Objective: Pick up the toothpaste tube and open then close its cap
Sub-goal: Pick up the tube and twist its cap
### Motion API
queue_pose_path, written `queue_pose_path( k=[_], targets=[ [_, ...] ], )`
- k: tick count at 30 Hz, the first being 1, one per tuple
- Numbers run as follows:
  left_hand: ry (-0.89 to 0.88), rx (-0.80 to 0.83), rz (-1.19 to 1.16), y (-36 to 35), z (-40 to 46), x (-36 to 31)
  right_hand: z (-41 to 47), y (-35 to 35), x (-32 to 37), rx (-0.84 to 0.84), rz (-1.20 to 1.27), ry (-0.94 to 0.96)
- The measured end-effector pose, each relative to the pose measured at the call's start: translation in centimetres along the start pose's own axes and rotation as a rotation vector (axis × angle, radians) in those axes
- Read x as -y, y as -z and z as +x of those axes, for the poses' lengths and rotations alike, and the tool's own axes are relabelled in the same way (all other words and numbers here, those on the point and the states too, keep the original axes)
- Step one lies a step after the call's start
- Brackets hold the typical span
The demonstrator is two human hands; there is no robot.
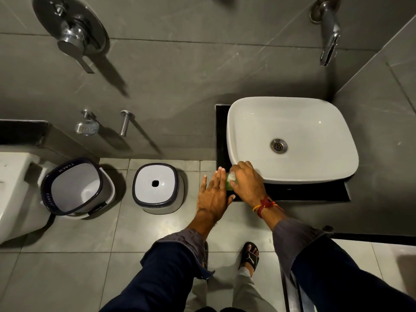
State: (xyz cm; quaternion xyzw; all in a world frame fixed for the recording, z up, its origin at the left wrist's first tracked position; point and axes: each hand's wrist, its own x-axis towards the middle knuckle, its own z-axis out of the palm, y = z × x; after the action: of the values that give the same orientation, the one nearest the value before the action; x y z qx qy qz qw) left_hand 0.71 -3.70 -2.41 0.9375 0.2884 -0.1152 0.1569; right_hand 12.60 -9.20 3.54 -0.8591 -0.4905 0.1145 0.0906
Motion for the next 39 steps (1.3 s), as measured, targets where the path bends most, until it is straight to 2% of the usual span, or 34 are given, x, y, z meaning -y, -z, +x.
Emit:
queue_pose_path(
  k=[7, 10, 17, 25, 29, 32, 39],
  targets=[
    [0.016, 0.014, -0.001, 0.0, -0.2, -0.4, 0.2, -0.3, 1.5, 0.036, -0.093, -0.125],
    [0.016, 0.012, 0.024, 0.1, -0.4, -0.4, -0.1, -0.5, 1.8, 0.032, -0.053, -0.150],
    [0.033, -0.001, -0.012, -0.1, -0.5, -0.6, 0.1, -0.7, 0.6, 0.099, 0.006, -0.090],
    [0.027, 0.029, 0.017, -0.1, -0.4, -0.6, -0.3, -1.0, 1.2, 0.028, -0.003, -0.166],
    [0.026, 0.021, 0.018, 0.0, -0.5, -0.7, -1.1, -1.3, 0.8, 0.040, 0.073, -0.051],
    [0.040, 0.015, -0.006, 0.0, -0.5, -0.8, -0.8, -1.2, 0.3, 0.082, 0.032, -0.008],
    [0.035, 0.025, 0.017, -0.1, -0.3, -0.8, -0.6, -1.4, 0.5, 0.065, -0.032, -0.094]
  ],
)
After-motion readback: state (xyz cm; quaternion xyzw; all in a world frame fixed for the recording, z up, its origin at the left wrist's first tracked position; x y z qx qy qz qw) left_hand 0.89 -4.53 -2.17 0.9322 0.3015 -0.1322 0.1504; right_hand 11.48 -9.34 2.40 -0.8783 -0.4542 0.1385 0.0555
